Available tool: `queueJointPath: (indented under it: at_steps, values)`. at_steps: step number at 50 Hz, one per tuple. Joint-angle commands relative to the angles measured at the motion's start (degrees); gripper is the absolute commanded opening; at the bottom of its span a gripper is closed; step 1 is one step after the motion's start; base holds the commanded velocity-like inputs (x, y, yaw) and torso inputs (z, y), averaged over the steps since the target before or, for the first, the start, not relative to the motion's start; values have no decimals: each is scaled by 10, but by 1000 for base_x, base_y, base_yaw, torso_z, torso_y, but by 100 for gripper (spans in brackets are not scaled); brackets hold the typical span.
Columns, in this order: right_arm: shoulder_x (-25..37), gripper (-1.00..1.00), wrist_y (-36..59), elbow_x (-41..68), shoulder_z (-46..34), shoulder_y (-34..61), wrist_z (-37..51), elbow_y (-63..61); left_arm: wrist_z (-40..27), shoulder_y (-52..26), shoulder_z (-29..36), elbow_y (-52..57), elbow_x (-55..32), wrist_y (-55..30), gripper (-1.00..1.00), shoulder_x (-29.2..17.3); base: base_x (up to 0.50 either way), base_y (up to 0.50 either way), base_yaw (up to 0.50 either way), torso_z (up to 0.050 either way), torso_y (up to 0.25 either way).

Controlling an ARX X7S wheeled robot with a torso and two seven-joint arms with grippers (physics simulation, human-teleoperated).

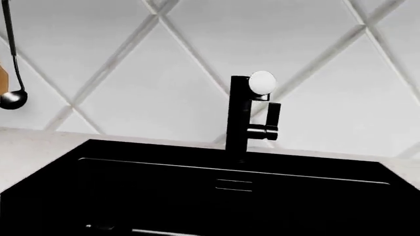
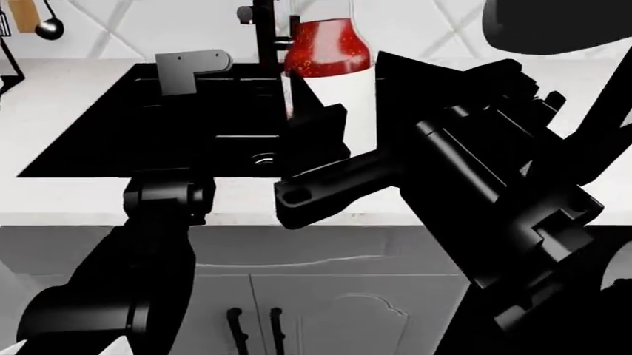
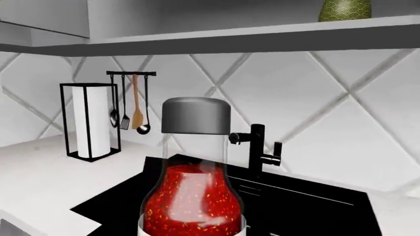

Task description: Pick the chicken breast from the plate and place it on the cutting board. Then pick the condiment bottle from the cabinet and place it next to the cutting board.

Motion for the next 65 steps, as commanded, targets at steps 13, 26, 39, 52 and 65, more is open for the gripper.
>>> queueJointPath:
  at_steps: [13, 26, 39, 52, 65]
  values:
    - [24, -100, -3, -32, 16, -37, -25, -7, 3, 1, 4, 0, -1, 5, 100, 1, -36, -500, 0, 0, 0]
    - [34, -100, -5, -37, 20, -41, -30, -9, 4, 3, 7, 0, 0, 7, 100, 1, -1, -500, 0, 0, 0]
    - [60, -100, -12, -47, 37, -51, -33, -20, 4, 2, 10, 0, -1, 9, 100, 1, -1, -500, 0, 0, 0]
    - [85, -100, -18, -46, 50, -58, -26, -32, 3, 2, 12, 0, -1, 10, 100, 1, -1, -500, 0, 0, 0]
    - [92, -100, -21, -45, 53, -60, -26, -36, 3, 2, 12, 0, -2, 10, 100, 1, -1, -500, 0, 0, 0]
